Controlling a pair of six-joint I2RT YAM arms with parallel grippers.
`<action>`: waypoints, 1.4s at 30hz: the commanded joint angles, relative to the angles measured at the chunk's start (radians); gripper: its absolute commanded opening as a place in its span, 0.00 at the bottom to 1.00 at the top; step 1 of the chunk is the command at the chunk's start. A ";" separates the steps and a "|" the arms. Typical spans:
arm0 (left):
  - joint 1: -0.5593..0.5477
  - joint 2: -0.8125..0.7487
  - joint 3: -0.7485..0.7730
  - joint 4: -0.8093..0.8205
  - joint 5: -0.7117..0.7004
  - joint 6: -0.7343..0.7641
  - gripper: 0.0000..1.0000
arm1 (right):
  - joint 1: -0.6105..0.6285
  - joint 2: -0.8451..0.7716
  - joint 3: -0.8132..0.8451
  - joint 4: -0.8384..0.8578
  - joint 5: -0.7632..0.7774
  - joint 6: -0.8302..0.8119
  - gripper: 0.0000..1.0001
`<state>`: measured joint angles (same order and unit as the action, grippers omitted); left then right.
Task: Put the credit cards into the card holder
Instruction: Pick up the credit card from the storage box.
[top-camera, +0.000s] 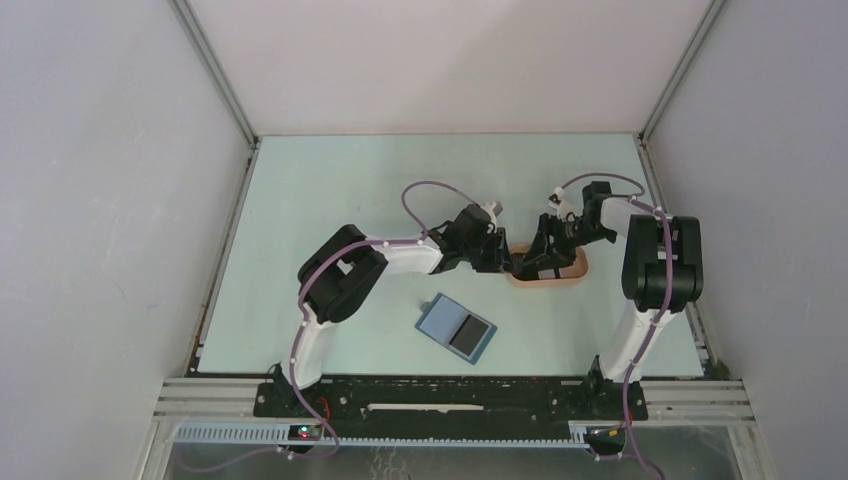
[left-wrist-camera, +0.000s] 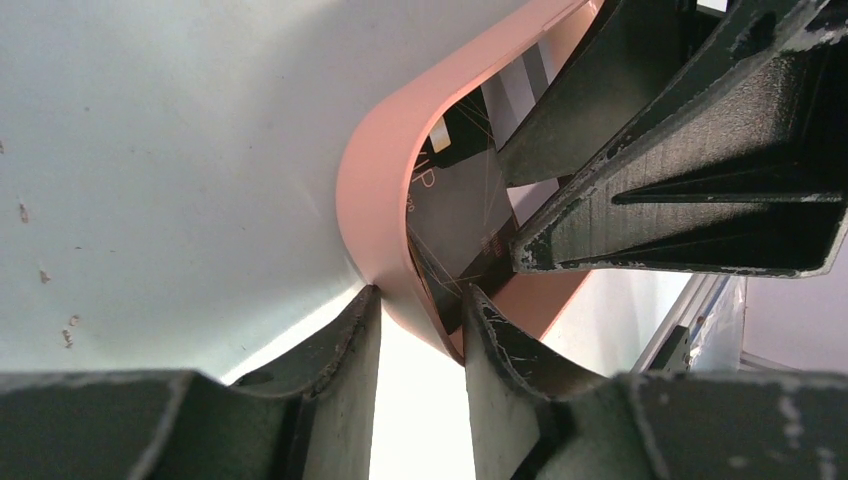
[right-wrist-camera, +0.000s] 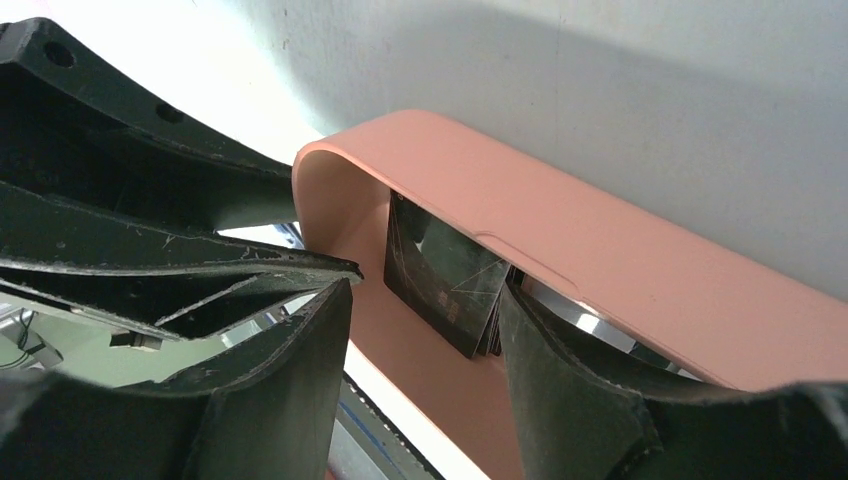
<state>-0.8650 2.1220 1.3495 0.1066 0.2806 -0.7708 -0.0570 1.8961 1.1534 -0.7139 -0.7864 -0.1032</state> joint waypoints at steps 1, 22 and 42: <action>-0.010 0.009 0.063 0.059 0.046 -0.008 0.38 | 0.011 0.026 0.022 -0.007 -0.136 -0.004 0.63; -0.010 0.007 0.057 0.077 0.048 -0.018 0.38 | -0.016 0.007 0.020 -0.012 -0.271 -0.015 0.56; -0.008 0.015 0.071 0.087 0.058 -0.024 0.41 | 0.004 -0.050 -0.003 0.054 0.027 0.035 0.50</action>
<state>-0.8684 2.1296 1.3506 0.1497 0.3069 -0.7868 -0.0463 1.8881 1.1545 -0.6781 -0.8204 -0.0685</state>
